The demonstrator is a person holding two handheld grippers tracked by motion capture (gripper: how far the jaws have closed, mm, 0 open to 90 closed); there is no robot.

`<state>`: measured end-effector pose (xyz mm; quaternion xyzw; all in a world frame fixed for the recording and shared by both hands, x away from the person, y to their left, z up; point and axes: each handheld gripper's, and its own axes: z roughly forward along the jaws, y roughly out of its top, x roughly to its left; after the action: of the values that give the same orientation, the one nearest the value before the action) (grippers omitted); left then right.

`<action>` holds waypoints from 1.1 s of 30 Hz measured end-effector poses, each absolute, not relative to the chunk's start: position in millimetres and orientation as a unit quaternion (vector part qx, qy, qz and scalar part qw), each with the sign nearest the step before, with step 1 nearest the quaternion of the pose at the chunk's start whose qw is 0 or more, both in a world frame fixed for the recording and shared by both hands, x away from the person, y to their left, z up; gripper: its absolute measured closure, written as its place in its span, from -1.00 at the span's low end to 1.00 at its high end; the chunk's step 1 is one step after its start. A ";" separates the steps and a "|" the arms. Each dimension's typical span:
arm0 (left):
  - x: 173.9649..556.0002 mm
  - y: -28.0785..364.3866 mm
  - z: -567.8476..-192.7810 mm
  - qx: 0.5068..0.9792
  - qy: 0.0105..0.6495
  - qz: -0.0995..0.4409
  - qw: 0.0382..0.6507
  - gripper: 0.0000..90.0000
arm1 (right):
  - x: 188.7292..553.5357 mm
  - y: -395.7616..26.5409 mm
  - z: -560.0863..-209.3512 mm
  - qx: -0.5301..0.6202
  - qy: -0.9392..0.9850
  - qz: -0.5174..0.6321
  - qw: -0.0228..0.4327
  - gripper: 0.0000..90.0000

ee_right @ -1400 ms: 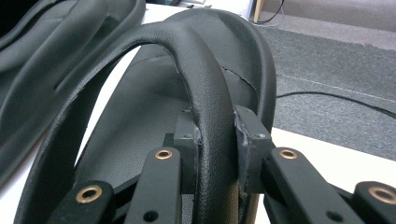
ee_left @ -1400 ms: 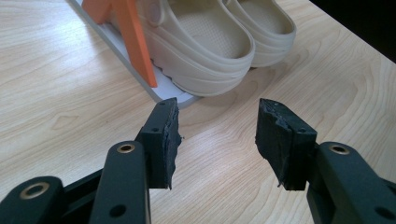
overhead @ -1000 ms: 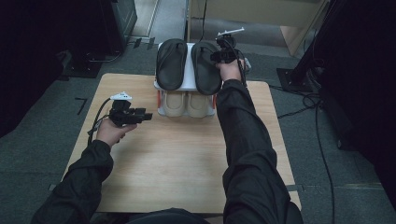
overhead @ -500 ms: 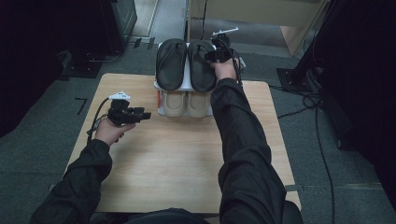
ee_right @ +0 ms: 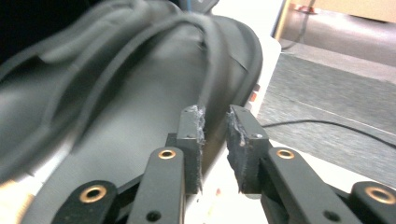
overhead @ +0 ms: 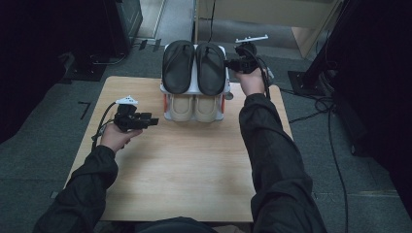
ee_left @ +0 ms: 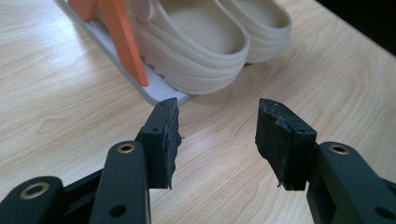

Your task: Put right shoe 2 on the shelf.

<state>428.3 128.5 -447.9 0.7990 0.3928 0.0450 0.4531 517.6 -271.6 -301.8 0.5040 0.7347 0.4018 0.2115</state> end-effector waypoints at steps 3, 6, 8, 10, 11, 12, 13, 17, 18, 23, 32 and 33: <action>428.4 128.5 -447.6 0.795 0.398 0.047 0.456 0.09 | 514.1 -280.8 -309.4 0.511 0.737 0.388 0.211 0.72; 429.3 128.2 -449.5 0.799 0.398 0.047 0.447 0.09 | 513.1 -282.5 -318.7 0.514 0.739 0.389 0.197 0.72; 429.5 128.3 -450.0 0.802 0.397 0.048 0.445 0.09 | 512.8 -279.2 -326.2 0.510 0.746 0.383 0.193 0.71; 429.6 128.6 -450.1 0.802 0.396 0.049 0.444 0.08 | 512.5 -276.4 -331.1 0.508 0.747 0.384 0.191 0.71; 429.8 128.8 -450.1 0.803 0.396 0.050 0.443 0.08 | 511.7 -274.6 -333.3 0.509 0.745 0.386 0.192 0.71; 429.8 129.0 -450.1 0.803 0.396 0.050 0.443 0.08 | 511.2 -274.0 -333.9 0.508 0.744 0.390 0.192 0.71; 429.8 129.1 -450.2 0.802 0.397 0.050 0.444 0.08 | 510.9 -273.3 -334.3 0.507 0.743 0.393 0.190 0.71; 429.8 129.0 -450.1 0.803 0.396 0.050 0.443 0.07 | 508.8 -268.3 -333.0 0.498 0.748 0.396 0.190 0.67; 429.6 128.7 -450.2 0.803 0.396 0.049 0.443 0.07 | 508.0 -267.3 -332.5 0.497 0.748 0.397 0.189 0.64; 429.9 128.6 -450.8 0.802 0.401 0.047 0.441 0.03 | 502.2 -271.1 -329.9 0.476 0.759 0.395 0.203 0.55; 427.7 125.9 -449.7 0.804 0.397 0.047 0.440 0.01 | 472.6 -286.9 -331.3 0.435 0.757 0.432 0.225 0.39; 426.9 125.0 -449.3 0.803 0.397 0.047 0.442 0.01 | 468.7 -288.4 -332.4 0.433 0.758 0.434 0.223 0.37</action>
<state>426.9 125.0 -449.3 0.8031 0.3969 0.0474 0.4419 468.7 -288.4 -332.4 0.4327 0.7582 0.4336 0.2235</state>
